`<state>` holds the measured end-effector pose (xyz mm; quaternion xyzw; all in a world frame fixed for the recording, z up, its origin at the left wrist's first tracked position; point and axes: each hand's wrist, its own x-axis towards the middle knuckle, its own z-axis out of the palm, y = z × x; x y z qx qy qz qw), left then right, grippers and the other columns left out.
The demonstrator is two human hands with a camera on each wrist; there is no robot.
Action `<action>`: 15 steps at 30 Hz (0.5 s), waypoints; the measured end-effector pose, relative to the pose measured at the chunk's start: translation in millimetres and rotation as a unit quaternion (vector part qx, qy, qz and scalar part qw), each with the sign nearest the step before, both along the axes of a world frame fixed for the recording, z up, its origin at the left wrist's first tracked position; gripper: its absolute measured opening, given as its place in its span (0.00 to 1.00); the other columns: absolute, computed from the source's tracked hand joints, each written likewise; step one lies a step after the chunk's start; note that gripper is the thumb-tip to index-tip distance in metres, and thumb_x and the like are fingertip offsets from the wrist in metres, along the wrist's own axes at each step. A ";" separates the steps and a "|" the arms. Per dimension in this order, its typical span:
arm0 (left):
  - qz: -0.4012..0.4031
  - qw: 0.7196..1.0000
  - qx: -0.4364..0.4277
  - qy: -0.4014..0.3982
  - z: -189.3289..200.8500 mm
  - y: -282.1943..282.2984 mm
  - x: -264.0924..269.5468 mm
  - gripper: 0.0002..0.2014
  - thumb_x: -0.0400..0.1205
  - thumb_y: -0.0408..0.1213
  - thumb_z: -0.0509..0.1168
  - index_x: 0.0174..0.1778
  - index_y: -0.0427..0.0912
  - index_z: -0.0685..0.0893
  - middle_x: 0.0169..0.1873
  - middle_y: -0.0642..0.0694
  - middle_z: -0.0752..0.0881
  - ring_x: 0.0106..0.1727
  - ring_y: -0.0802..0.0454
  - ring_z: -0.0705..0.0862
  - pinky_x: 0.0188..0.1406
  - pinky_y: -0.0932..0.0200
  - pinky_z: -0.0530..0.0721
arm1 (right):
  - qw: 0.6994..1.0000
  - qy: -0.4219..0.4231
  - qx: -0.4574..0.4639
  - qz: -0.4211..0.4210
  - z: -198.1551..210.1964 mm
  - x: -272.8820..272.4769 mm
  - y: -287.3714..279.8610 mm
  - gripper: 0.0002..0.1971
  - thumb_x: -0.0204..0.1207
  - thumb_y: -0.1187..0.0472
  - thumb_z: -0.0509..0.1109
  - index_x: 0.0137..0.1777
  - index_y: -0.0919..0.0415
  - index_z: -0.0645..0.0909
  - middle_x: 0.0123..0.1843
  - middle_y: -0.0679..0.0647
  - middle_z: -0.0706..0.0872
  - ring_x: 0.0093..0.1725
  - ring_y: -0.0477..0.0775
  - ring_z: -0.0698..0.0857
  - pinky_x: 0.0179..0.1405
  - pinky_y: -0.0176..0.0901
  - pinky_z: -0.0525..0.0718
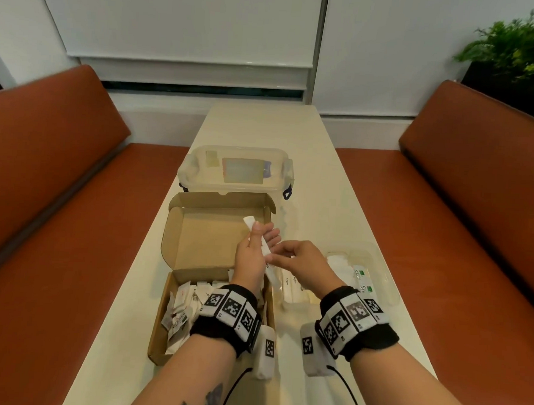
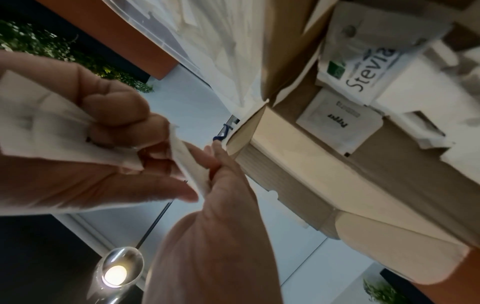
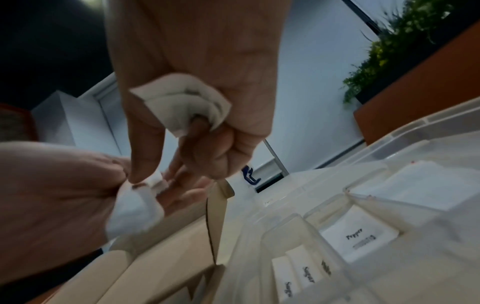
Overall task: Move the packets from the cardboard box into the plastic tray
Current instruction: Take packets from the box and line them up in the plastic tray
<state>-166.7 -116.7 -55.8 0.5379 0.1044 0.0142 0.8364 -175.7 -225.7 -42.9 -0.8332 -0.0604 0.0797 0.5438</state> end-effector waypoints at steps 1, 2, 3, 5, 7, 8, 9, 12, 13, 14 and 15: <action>-0.001 1.000 -0.012 0.004 2.7 -1.1 -0.3 0.22 0.89 0.46 0.49 0.65 0.33 0.77 0.57 0.37 0.84 0.58 0.43 0.84 0.37 0.63 0.88 | 1.000 -0.003 0.007 -0.004 -1.1 0.1 0.1 0.04 0.73 0.58 0.76 0.41 0.55 0.84 0.30 0.42 0.84 0.17 0.31 0.75 0.14 0.21 0.65; -0.003 1.000 -0.021 0.008 4.4 -2.0 -0.6 0.21 0.88 0.47 0.49 0.67 0.35 0.75 0.56 0.37 0.84 0.57 0.43 0.85 0.33 0.63 0.88 | 1.000 -0.001 0.016 -0.010 -1.8 -0.3 0.5 0.04 0.72 0.59 0.76 0.41 0.56 0.84 0.32 0.44 0.84 0.17 0.31 0.75 0.13 0.22 0.65; -0.004 1.000 -0.025 0.011 5.1 -2.8 -0.6 0.20 0.88 0.47 0.50 0.68 0.37 0.73 0.55 0.37 0.84 0.55 0.43 0.85 0.32 0.62 0.88 | 1.000 0.002 0.026 -0.018 -2.6 -0.9 0.8 0.04 0.72 0.60 0.76 0.40 0.56 0.84 0.33 0.46 0.84 0.17 0.31 0.75 0.13 0.23 0.65; -0.015 1.000 -0.026 0.011 4.8 -3.0 -0.9 0.18 0.88 0.47 0.52 0.67 0.40 0.71 0.54 0.38 0.85 0.55 0.43 0.86 0.37 0.58 0.90 | 0.998 0.003 0.042 -0.035 -4.0 -1.7 1.7 0.05 0.71 0.61 0.77 0.38 0.56 0.83 0.32 0.45 0.83 0.17 0.32 0.75 0.13 0.24 0.66; -0.036 0.999 0.019 0.001 0.7 -2.2 -0.8 0.16 0.87 0.47 0.56 0.64 0.40 0.73 0.55 0.41 0.87 0.57 0.44 0.87 0.51 0.53 0.88 | 0.997 -0.004 0.053 -0.054 -4.3 -1.1 1.9 0.06 0.70 0.61 0.77 0.36 0.54 0.83 0.31 0.43 0.83 0.21 0.32 0.77 0.17 0.25 0.70; -0.049 0.998 0.046 -0.006 -1.7 -1.7 -1.2 0.14 0.86 0.45 0.57 0.61 0.40 0.76 0.54 0.42 0.87 0.58 0.45 0.86 0.57 0.52 0.86 | 0.996 -0.009 0.057 -0.063 -4.1 -0.3 1.8 0.05 0.71 0.61 0.77 0.36 0.55 0.83 0.31 0.43 0.83 0.24 0.32 0.78 0.19 0.24 0.71; -0.060 0.996 0.059 -0.011 -3.8 -1.2 -1.7 0.12 0.86 0.43 0.58 0.59 0.41 0.78 0.53 0.42 0.88 0.58 0.45 0.86 0.59 0.52 0.84 | 0.995 -0.013 0.066 -0.069 -3.8 0.6 1.3 0.04 0.71 0.61 0.76 0.38 0.56 0.84 0.32 0.44 0.83 0.26 0.33 0.79 0.20 0.22 0.72; -0.074 0.994 0.073 -0.010 -6.4 -2.6 -3.3 0.15 0.88 0.43 0.54 0.58 0.38 0.81 0.51 0.39 0.88 0.56 0.45 0.86 0.55 0.58 0.83 | 0.992 -0.010 0.088 -0.090 -2.1 3.1 -1.3 0.01 0.72 0.61 0.76 0.40 0.56 0.87 0.36 0.47 0.88 0.35 0.39 0.84 0.24 0.23 0.73; -0.072 0.995 0.073 -0.004 -5.5 -3.3 -3.3 0.15 0.88 0.43 0.53 0.58 0.39 0.81 0.51 0.40 0.88 0.56 0.46 0.87 0.55 0.59 0.84 | 0.991 -0.010 0.090 -0.100 -2.1 3.6 -3.3 0.01 0.72 0.60 0.76 0.40 0.54 0.87 0.38 0.48 0.89 0.37 0.41 0.85 0.27 0.26 0.75; -0.066 0.996 0.067 -0.002 -4.1 -4.0 -3.2 0.14 0.88 0.43 0.53 0.55 0.41 0.82 0.50 0.42 0.88 0.55 0.48 0.87 0.54 0.59 0.84 | 0.990 -0.011 0.086 -0.109 -2.1 4.3 -5.9 0.01 0.72 0.60 0.76 0.40 0.53 0.87 0.38 0.48 0.90 0.38 0.42 0.85 0.31 0.29 0.76; -0.055 0.997 0.062 -0.001 -2.9 -4.6 -2.7 0.13 0.88 0.43 0.52 0.53 0.44 0.82 0.48 0.45 0.88 0.53 0.50 0.87 0.51 0.60 0.84 | 0.990 -0.010 0.084 -0.116 -2.0 4.9 -9.2 0.01 0.72 0.60 0.76 0.40 0.53 0.88 0.38 0.48 0.90 0.37 0.42 0.85 0.34 0.31 0.77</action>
